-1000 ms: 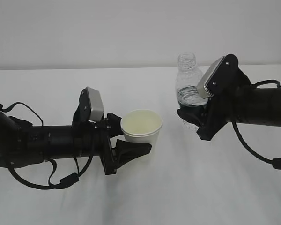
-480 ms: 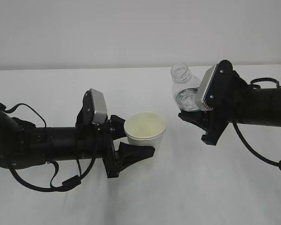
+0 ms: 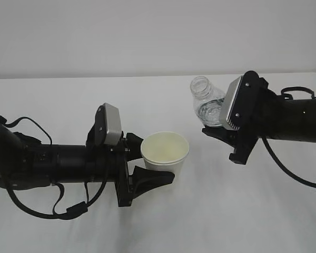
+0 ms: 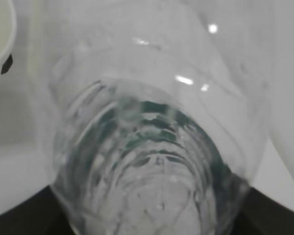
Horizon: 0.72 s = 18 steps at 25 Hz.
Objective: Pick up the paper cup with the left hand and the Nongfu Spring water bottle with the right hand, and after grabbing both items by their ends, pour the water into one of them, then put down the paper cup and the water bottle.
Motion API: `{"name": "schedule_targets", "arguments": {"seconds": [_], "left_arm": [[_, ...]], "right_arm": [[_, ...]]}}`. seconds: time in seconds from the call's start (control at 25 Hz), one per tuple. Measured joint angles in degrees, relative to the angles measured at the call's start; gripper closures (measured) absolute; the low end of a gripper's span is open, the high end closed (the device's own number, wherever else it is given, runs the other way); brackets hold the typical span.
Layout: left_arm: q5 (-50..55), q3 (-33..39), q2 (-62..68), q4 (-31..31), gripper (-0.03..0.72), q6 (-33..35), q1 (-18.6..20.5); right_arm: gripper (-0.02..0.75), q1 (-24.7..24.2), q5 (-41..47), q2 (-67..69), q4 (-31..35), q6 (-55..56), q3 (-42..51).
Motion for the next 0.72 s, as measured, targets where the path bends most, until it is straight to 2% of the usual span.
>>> {"name": "schedule_targets", "arguments": {"seconds": [0.24,0.72], "left_arm": [[0.0,0.0,0.0,0.0,0.19,2.5,0.0],[0.0,0.0,0.0,0.0,0.193,2.9,-0.4]], "right_arm": [[0.282,0.0,0.1,0.0,2.2,-3.2,-0.1],[0.282,0.0,0.2,0.0,6.2,-12.7,-0.1]]}}
